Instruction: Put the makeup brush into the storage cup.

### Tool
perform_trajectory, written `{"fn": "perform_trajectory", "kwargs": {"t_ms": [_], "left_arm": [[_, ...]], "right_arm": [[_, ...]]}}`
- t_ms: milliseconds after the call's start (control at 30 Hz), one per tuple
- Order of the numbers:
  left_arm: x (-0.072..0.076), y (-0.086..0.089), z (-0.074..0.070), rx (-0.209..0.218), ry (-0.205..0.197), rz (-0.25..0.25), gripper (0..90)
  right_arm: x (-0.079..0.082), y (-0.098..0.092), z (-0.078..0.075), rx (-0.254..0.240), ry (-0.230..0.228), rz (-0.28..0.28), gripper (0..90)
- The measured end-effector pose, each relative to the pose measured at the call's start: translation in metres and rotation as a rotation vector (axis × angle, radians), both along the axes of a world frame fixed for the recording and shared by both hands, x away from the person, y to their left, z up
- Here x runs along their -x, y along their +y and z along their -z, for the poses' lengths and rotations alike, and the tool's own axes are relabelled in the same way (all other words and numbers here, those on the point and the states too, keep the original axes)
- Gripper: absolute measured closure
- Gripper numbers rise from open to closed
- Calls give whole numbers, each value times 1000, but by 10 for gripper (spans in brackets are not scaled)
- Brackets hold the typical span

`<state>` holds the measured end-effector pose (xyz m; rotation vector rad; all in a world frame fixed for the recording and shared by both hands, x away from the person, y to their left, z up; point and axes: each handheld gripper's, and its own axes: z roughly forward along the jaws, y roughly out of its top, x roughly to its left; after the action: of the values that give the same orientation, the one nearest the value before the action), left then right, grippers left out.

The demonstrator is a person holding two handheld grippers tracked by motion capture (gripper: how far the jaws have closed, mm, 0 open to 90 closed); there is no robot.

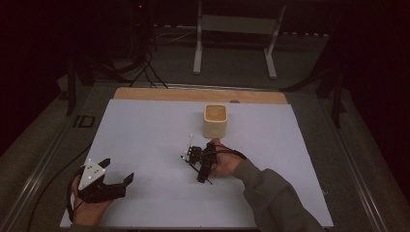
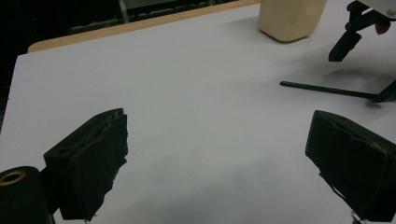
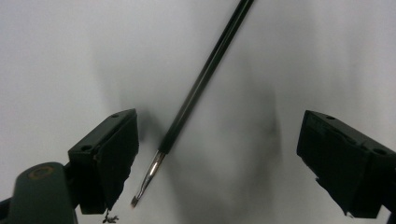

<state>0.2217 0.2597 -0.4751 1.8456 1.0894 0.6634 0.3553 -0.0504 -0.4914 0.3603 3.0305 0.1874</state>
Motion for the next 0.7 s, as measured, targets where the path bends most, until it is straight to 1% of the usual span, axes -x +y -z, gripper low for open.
{"fn": "perform_trajectory", "kwargs": {"t_ms": [200,267,300,333,367,400,467,567,600,633,700], "left_arm": [[0,0,0,-1,1,1,67],[0,0,0,0,2,1,67],[0,0,0,0,2,1,67],[0,0,0,0,1,0,67],[0,0,0,0,1,0,67],[0,0,0,1,1,0,67],[0,-1,0,1,2,1,67],[0,-1,1,1,2,4,67],[0,-1,1,2,3,4,67],[0,-1,1,2,4,5,67],[-1,-1,1,2,7,5,67]], "right_arm": [[0,-1,1,18,16,-3,166],[-1,-2,1,25,20,1,223],[-1,-2,1,25,20,1,223],[-3,-4,1,24,48,-8,421],[-2,-4,1,16,77,-22,517],[-1,-3,0,18,87,-33,576],[2,-1,-1,40,92,-50,724],[1,-2,-1,73,100,-50,852],[-1,-3,-1,74,113,-34,855],[-2,-4,-2,78,128,-31,858],[-2,-5,-1,79,127,-47,860]]}}
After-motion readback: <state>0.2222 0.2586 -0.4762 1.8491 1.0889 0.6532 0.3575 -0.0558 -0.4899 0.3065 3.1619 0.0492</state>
